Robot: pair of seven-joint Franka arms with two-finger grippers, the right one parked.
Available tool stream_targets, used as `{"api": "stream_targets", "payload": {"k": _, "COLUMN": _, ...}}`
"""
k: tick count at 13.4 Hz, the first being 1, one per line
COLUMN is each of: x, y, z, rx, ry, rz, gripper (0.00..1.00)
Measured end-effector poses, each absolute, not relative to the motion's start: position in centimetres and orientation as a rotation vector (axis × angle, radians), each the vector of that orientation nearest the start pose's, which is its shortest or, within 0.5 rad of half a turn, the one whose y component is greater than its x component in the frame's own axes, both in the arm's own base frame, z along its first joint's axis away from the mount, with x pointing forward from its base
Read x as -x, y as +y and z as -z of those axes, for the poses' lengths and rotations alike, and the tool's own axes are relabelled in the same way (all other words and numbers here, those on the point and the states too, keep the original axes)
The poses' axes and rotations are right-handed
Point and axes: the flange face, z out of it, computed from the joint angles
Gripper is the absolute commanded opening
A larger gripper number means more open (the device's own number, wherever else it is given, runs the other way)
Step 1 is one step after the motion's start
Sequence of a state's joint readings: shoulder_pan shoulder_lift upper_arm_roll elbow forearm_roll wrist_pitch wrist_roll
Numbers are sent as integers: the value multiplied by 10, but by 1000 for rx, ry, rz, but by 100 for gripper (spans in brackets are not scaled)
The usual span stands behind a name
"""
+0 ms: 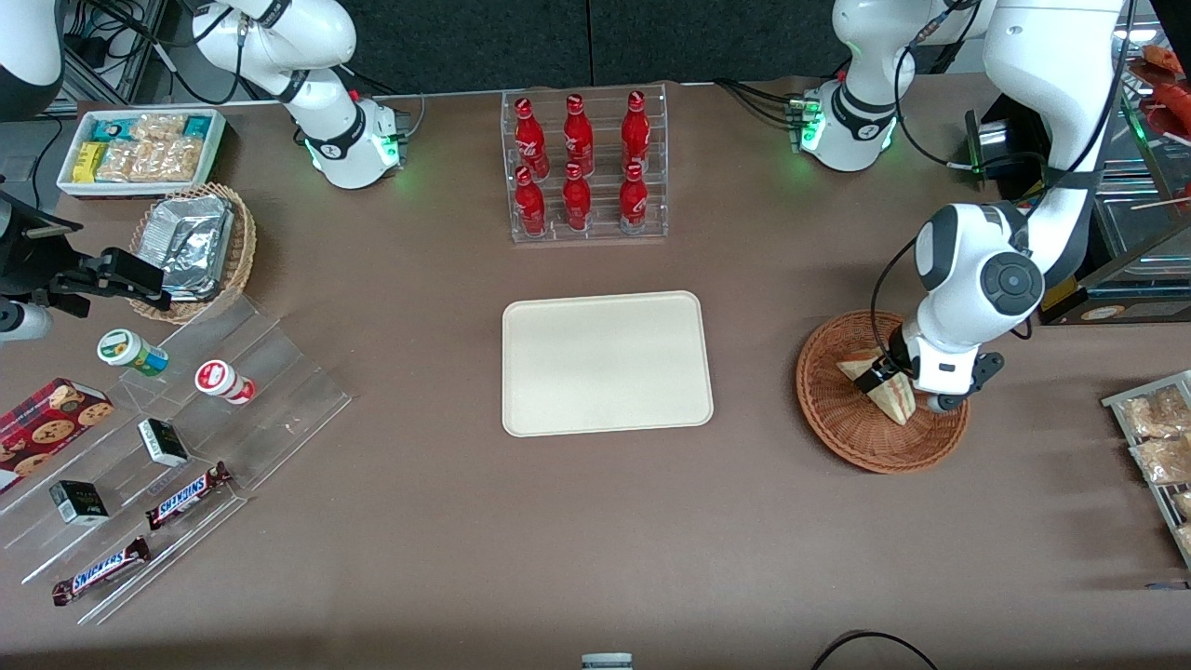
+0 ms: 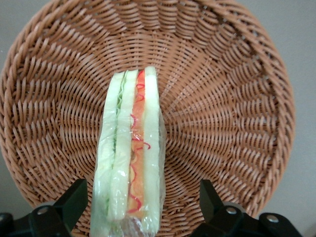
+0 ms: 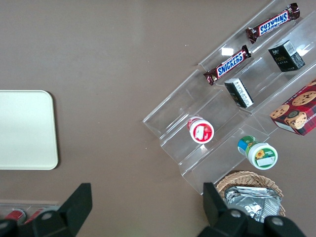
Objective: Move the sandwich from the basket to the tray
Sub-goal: 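Lower the left gripper and close it on the wrapped sandwich, then lift the sandwich and carry it with the left gripper to the tray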
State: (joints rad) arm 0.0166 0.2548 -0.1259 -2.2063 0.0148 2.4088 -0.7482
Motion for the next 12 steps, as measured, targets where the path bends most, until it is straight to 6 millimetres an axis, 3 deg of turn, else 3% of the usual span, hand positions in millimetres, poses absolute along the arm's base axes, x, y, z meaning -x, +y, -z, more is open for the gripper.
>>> {"api": "stream_targets", "payload": {"k": 1, "x": -544, "y": -60, "z": -258, "rx": 2983, "ry": -974, "rz": -94, "gripper": 19}}
{"api": "stream_targets", "payload": {"k": 2, "x": -544, "y": -60, "z": -257, "rx": 2982, "ry": -973, "rz": -98, "gripper": 0}}
{"api": "stream_targets", "payload": {"k": 12, "x": -542, "y": -66, "z": -259, "rx": 2959, "ry": -907, "rz": -159, "gripper": 0}}
